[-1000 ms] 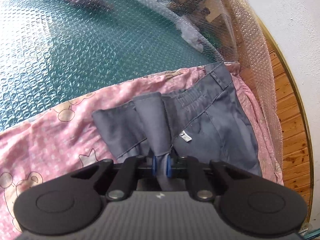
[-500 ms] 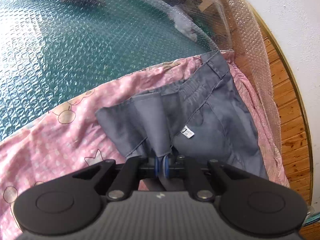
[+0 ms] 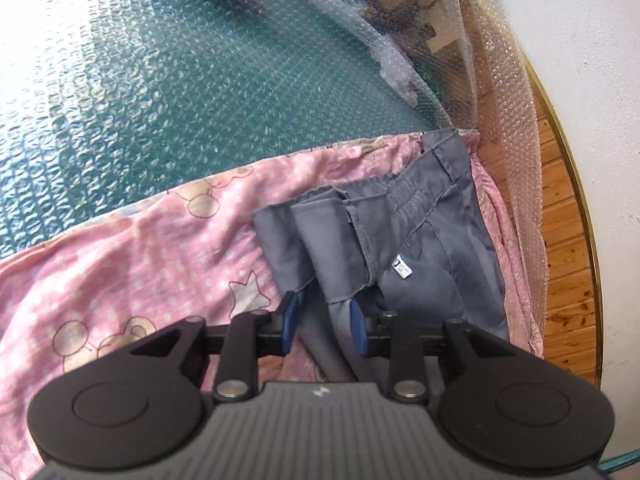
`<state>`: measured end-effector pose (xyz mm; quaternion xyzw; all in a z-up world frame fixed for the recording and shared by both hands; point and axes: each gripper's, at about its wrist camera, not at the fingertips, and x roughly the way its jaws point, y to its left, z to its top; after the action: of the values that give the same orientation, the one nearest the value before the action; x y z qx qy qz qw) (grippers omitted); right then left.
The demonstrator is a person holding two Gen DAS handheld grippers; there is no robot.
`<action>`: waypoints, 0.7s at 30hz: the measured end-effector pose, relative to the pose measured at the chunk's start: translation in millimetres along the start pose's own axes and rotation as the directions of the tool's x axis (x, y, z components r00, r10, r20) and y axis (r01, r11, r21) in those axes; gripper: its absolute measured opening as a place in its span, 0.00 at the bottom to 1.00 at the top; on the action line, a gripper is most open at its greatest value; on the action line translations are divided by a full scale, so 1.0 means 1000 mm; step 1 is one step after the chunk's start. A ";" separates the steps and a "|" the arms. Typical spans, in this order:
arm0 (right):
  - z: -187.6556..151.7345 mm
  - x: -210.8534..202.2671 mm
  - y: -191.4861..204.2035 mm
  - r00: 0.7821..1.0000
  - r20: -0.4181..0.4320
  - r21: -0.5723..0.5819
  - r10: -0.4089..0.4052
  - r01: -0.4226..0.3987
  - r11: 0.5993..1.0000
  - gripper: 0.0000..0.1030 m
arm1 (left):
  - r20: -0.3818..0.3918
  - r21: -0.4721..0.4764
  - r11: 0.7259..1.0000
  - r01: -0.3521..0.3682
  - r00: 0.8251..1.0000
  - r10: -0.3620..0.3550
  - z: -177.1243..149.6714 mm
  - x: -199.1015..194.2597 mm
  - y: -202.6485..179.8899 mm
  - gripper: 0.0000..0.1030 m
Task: Fold clothes
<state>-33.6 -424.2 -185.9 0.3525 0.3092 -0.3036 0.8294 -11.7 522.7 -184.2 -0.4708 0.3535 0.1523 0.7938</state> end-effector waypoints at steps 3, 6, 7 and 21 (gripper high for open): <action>0.016 -0.010 0.025 0.999 0.030 -0.159 0.023 -0.018 0.987 0.26 | 0.079 -0.014 0.998 -0.069 0.994 0.069 -0.004 -0.015 -0.012 0.33; 0.029 0.008 0.062 0.993 -0.056 -0.343 0.102 -0.114 0.932 0.29 | 0.139 -0.088 0.976 -0.199 0.968 0.210 -0.005 -0.032 -0.012 0.33; 0.034 0.017 0.073 0.992 -0.068 -0.402 0.106 -0.125 0.907 0.29 | 0.158 -0.097 0.969 -0.226 0.958 0.239 -0.006 -0.039 -0.015 0.33; 0.083 0.168 0.139 0.968 -0.237 -0.682 0.079 -0.224 0.696 0.08 | 0.056 0.212 0.944 -0.254 0.967 0.248 -0.105 0.024 -0.163 0.33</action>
<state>196.6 -457.3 -206.2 0.0616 0.4484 -0.0583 0.8898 54.4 347.5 -129.2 -0.3303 0.4137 0.2192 0.8196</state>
